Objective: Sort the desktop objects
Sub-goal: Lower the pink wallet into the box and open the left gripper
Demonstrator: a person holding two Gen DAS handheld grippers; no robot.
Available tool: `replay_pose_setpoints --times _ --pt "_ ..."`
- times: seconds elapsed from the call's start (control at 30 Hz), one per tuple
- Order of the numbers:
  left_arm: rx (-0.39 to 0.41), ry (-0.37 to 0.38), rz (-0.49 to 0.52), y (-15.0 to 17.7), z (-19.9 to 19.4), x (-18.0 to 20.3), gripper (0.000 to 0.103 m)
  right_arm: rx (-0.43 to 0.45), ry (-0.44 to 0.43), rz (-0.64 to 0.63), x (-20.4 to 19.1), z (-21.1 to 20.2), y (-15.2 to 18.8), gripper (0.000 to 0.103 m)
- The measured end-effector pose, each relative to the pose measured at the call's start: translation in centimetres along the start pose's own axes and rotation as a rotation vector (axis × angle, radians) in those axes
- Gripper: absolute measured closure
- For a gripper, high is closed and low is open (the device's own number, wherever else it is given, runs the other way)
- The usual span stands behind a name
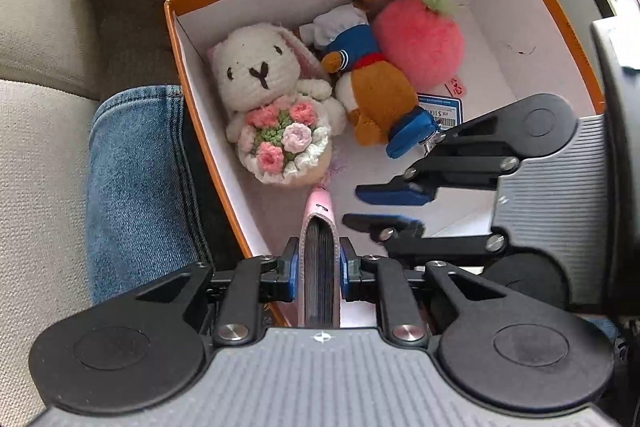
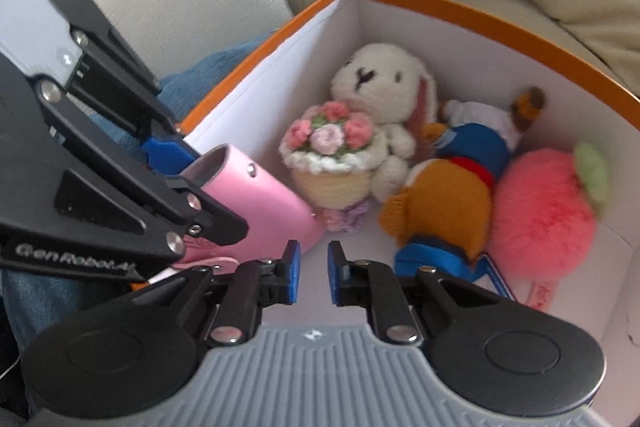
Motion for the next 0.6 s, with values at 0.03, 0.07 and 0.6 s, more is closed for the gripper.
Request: replay_pose_setpoints --times 0.03,0.07,0.6 --pt "-0.002 0.001 -0.004 0.0 -0.1 0.0 0.083 -0.003 -0.007 -0.006 -0.2 0.2 -0.2 0.09" --pt "-0.004 -0.008 -0.007 0.1 -0.3 0.0 0.083 -0.01 -0.008 -0.012 -0.5 0.4 -0.4 0.091" --pt "0.238 0.119 -0.166 2.4 -5.9 -3.0 0.054 -0.04 0.08 -0.128 -1.8 1.7 -1.2 0.089"
Point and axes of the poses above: each gripper's, at about its wrist camera, not at the fingertips, and z roughly the way its jaws point, x to its right, y to its underside, the point moved 4 cm from there along z, roughly the way its jaws point, and after that the axes turned 7 degrees about -y, right-handed, at the moved point
